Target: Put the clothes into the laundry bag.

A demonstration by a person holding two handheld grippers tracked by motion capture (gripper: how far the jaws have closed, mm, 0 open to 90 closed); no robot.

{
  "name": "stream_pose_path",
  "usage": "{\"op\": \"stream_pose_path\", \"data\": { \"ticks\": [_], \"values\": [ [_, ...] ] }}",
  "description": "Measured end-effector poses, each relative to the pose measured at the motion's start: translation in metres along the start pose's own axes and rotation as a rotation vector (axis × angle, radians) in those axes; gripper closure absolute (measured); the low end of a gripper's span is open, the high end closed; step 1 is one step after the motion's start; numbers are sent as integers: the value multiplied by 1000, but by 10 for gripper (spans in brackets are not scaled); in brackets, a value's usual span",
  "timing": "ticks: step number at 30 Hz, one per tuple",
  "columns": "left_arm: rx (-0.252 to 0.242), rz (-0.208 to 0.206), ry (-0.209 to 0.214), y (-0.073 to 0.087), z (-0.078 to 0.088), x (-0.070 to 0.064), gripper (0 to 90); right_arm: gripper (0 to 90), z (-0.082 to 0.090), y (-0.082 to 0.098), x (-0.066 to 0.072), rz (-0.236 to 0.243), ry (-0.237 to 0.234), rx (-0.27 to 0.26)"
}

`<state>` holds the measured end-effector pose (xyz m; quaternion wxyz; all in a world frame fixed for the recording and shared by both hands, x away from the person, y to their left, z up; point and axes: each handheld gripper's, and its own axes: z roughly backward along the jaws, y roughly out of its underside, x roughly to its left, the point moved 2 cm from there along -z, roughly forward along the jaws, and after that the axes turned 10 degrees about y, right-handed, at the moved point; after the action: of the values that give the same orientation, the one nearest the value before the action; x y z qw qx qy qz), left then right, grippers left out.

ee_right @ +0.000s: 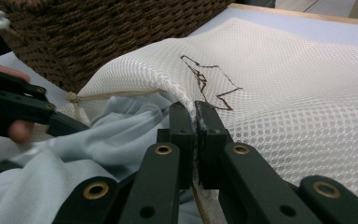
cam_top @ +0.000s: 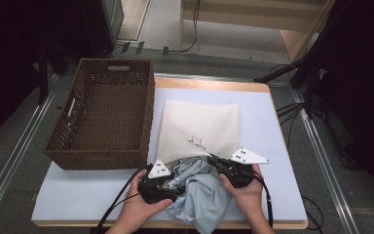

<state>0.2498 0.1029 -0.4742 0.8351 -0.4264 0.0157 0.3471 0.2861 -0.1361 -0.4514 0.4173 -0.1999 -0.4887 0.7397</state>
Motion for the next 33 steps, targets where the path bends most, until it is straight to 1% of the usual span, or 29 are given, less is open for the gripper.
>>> {"op": "stream_pose_path", "data": {
  "ticks": [2,4,6,8,9,10,12,13,14,15,16,17,18,19,20,22,23,24,26,28,30,31,32,33],
  "values": [
    [28,-3,-28,-4,-5,-1,546,876,0,0,0,0,-8,2],
    [40,-13,-44,-10,-10,-3,638,876,0,0,1,0,-11,3],
    [25,-7,-56,-18,-13,-3,730,876,-1,0,1,0,-13,5],
    [9,2,-48,-27,-15,-2,821,876,0,0,2,4,-16,4],
    [-8,5,-34,-32,-16,-1,859,876,0,0,3,3,-17,4],
    [-18,2,-34,-37,-18,-2,871,876,1,-1,3,3,-17,2],
    [-39,-4,-47,-44,-22,-1,883,876,1,-1,4,6,-20,-3],
    [-48,-16,-69,-47,-25,-1,887,876,1,-1,4,6,-21,-3],
    [-53,-36,-111,-49,-28,0,888,876,1,-1,4,5,-21,-3],
    [-51,-58,-166,-50,-32,3,888,876,1,-1,3,5,-21,-3],
    [-55,-56,-180,-50,-35,6,887,876,2,-1,3,1,-22,-1],
    [-53,-44,-178,-50,-38,10,882,876,2,-1,3,3,-22,-1],
    [-52,-34,-170,-49,-39,10,859,876,2,-1,3,4,-21,-1],
    [-58,-31,-160,-49,-36,8,827,876,2,-1,3,6,-21,0],
    [-70,-34,-156,-49,-34,5,767,876,2,0,2,6,-20,-3],
    [-87,-54,-116,-47,-24,-1,652,876,2,0,1,3,-18,-4],
    [-91,-60,-80,-45,-16,-2,593,876,2,0,0,0,-18,-4],
    [-94,-63,-60,-44,-11,-2,544,876,1,0,-1,-5,-17,-4],
    [-111,-68,-54,-38,0,-1,479,876,1,0,-2,-4,-14,-3],
    [-133,-61,-54,-26,11,3,441,876,1,0,-1,-7,-10,0],
    [-127,-50,-46,-16,16,5,408,876,1,0,0,-3,-8,-1],
    [-116,-44,-37,-10,18,6,397,876,1,0,0,-3,-7,0],
    [-114,-40,-21,-7,18,6,387,876,1,0,0,-2,-6,0],
    [-101,-37,-8,-4,18,4,382,876,0,0,0,0,-5,-1]
  ]
}}
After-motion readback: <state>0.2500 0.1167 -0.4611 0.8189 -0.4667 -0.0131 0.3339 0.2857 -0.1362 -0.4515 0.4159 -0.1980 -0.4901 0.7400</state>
